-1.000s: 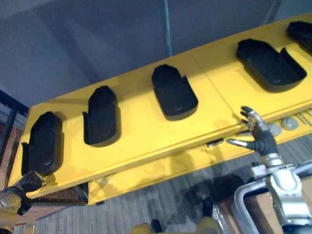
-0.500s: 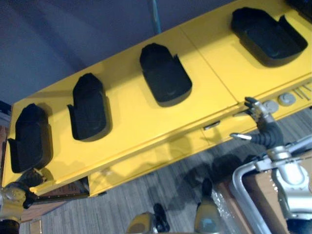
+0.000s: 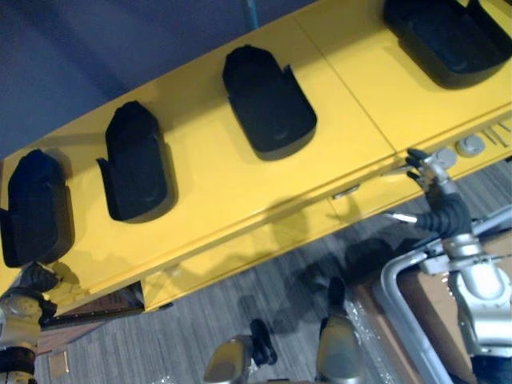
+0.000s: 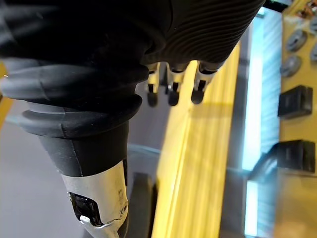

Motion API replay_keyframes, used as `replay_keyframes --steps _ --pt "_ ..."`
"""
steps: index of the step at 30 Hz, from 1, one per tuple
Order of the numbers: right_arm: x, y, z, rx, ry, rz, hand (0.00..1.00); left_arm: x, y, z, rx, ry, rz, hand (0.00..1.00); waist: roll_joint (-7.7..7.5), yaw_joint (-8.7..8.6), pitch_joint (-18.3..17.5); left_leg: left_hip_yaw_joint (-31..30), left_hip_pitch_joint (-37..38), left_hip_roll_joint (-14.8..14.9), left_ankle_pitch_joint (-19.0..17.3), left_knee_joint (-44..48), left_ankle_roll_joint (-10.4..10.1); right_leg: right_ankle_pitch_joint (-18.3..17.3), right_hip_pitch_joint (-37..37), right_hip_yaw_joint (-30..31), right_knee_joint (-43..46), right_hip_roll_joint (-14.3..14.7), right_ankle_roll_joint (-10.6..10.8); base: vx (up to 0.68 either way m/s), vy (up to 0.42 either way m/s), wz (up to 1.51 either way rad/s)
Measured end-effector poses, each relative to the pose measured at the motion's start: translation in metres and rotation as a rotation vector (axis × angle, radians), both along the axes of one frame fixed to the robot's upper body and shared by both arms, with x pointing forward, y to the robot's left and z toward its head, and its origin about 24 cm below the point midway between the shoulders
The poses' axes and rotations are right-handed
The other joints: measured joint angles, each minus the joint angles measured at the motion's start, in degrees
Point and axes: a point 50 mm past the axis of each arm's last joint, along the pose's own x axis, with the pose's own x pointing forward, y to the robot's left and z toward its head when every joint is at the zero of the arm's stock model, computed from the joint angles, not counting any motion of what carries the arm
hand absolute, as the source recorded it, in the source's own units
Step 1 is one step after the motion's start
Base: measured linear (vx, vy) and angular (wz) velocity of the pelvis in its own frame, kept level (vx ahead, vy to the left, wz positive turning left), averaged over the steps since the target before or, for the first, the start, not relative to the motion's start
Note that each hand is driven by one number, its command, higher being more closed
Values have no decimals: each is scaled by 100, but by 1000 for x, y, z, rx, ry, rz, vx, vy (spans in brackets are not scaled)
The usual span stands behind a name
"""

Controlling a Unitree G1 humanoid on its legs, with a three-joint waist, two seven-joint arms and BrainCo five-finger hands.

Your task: Walk over and take plastic housings, then place them on the shelf

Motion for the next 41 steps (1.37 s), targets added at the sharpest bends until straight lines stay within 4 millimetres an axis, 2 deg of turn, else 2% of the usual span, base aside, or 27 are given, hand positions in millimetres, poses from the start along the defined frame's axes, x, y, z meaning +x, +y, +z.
replay_keyframes --steps 7,12,17,19,23,25,28,29,33,34,35,37,38,41 --pt "-1 1 -2 13 2 -1 0 -3 3 1 1 3 20 100 -9 3 5 -2 28 -5 1 -10 0 4 20 -5 7 7 6 0 0 0" --pt "-3 1 -8 22 23 -1 0 -12 5 -5 -3 29 33 100 -5 2 2 0 229 0 1 -130 1 -3 232 -22 -85 14 11 0 0 0" --pt "-9 5 -21 62 57 -2 0 -23 4 -10 8 53 23 100 63 45 -83 -62 420 -44 10 -332 -9 146 682 -186 -641 22 81 14 -1 7" --pt "-10 11 -28 81 76 9 0 -20 -4 -9 28 18 -8 100 113 161 -351 -144 420 -69 31 -406 -19 266 806 -300 -889 33 141 78 -2 23" --pt "-8 24 -33 103 53 11 0 -13 -38 -6 26 -121 -105 100 171 426 -716 -388 737 3 78 -642 -62 266 1218 -637 -947 134 115 91 -3 32" --pt "-7 30 -33 157 9 -18 0 -15 -55 1 24 -194 -138 100 80 559 -992 -638 818 24 166 -815 -82 252 1388 -911 -948 164 95 53 -19 50" --pt "-2 36 -29 218 -48 -67 0 -22 -66 13 -2 -353 -93 100 -64 772 -1138 -841 907 25 251 -923 -93 249 1543 -1137 -949 165 91 11 -13 44" --pt "0 39 -29 237 -65 -87 0 -27 -70 19 -3 -430 -61 0 -128 833 -1174 -948 906 22 271 -925 -88 228 1619 -1254 -950 158 60 -33 -13 45" --pt "1 47 -35 288 -77 -144 0 -51 -85 29 -57 -705 61 0 -290 1101 -1289 -1140 900 -7 405 -1040 -91 170 1708 -1478 -951 130 -18 -59 -26 33" --pt "2 47 -41 303 -64 -175 0 -62 -90 32 -105 -861 117 0 -343 1144 -1318 -1173 896 -20 463 -1101 -93 127 1729 -1531 -951 120 -62 -77 -36 29" --pt "1 47 -47 326 -50 -203 0 -72 -95 34 -148 -1002 176 0 -366 1154 -1330 -1236 904 -23 497 -1130 -107 78 1779 -1601 -951 120 -78 -100 -45 28" --pt "-1 47 -56 361 -32 -240 0 -86 -99 37 -152 -1157 253 0 -450 1159 -1377 -1251 898 -55 526 -1193 -128 -140 1816 -1598 -951 85 -15 -100 -60 12" --pt "-5 45 -60 377 -31 -265 0 -92 -102 35 -164 -1233 303 0 -439 1155 -1398 -1252 903 -23 531 -1227 -138 -172 1812 -1596 -952 118 3 -92 -72 1" --pt "-13 34 -65 401 -41 -337 0 -99 -110 30 -189 -1350 401 0 -436 1070 -1439 -1240 906 80 577 -1279 -204 -196 1783 -1593 -973 223 -12 -58 -62 -3"
